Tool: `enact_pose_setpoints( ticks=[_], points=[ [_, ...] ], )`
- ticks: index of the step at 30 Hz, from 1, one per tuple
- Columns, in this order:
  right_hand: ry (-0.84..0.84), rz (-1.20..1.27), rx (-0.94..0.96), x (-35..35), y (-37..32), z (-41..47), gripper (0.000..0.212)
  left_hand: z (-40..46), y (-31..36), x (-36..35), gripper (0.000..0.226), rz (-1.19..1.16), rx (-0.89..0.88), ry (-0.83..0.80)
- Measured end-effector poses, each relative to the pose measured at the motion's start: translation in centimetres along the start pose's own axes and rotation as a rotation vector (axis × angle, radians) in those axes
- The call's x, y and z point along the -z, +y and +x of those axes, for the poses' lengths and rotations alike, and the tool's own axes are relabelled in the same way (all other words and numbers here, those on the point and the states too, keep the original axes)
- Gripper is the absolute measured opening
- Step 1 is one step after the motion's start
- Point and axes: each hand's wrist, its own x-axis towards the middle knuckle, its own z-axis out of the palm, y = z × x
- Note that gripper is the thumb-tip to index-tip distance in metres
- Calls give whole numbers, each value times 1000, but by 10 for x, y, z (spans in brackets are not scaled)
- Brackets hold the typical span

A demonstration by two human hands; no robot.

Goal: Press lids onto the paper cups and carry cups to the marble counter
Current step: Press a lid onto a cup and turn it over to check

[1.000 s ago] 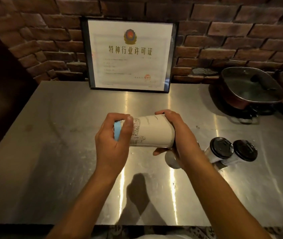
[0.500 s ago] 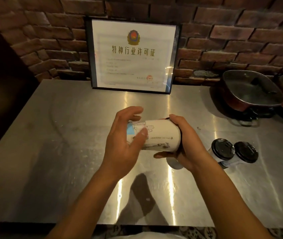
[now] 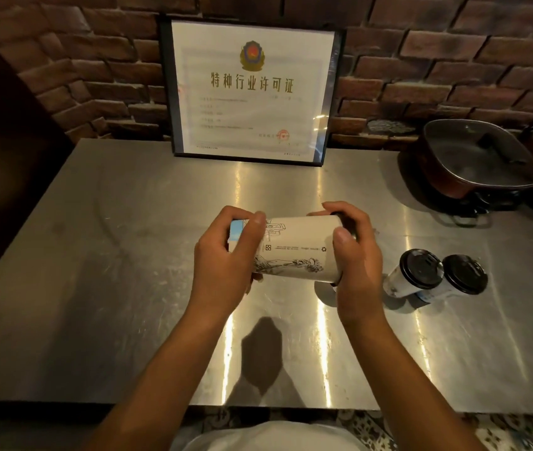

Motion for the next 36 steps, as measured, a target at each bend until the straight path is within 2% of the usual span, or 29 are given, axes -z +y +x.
enact_pose_setpoints(
  ticks=[2, 4, 5, 7, 9, 11, 13, 16, 18, 22, 25, 26, 28, 31, 32, 34, 36],
  points=[
    [-20, -61, 90, 2, 4, -2, 40, 3, 0, 3, 24, -21, 86, -45],
    [-23, -127, 16, 3, 0, 2, 39, 3, 1, 5, 26, -1, 92, -84],
    [-22, -119, -83, 4, -4, 5, 38, 1, 1, 5, 28, 15, 56, -95],
    [-40, 12, -403, 4, -16, 14, 35, -2, 1, 5, 27, 47, -99, -104],
    [-104, 119, -721, 6, -26, 20, 35, -4, -3, 6, 24, 127, -343, -88],
    [-189, 147, -828, 8, -28, 23, 40, -3, -11, 8, 20, 200, -536, -36],
    [-183, 148, -814, 6, -29, 23, 42, -2, -12, 7, 15, 178, -515, 17],
    [-69, 73, -729, 1, -25, 20, 38, 0, -4, 3, 9, 84, -279, 58],
    [-48, -37, -570, -2, -17, 16, 41, 3, -1, 2, 11, 34, -108, 67],
    [-72, -263, -171, -1, 0, 6, 23, 10, -5, -2, 17, -64, 158, 64],
    [-72, -395, 23, 0, 5, 5, 34, 14, -6, -2, 20, -140, 288, 3],
    [-77, -411, 11, 0, 4, 8, 37, 16, -6, 0, 20, -155, 312, -29],
    [-88, -323, -161, 3, -1, 15, 40, 15, -5, 3, 22, -121, 283, -90],
    [-98, 65, -589, 6, -12, 26, 33, 8, -6, 5, 24, 65, -32, -86],
    [-104, 152, -681, 7, -14, 28, 34, 5, -7, 6, 27, 119, -150, -75],
    [-121, 202, -745, 5, -15, 28, 36, 0, -8, 5, 23, 166, -261, -29],
    [-102, 172, -727, 0, -12, 24, 35, 0, -6, 4, 10, 121, -198, 25]
  ],
)
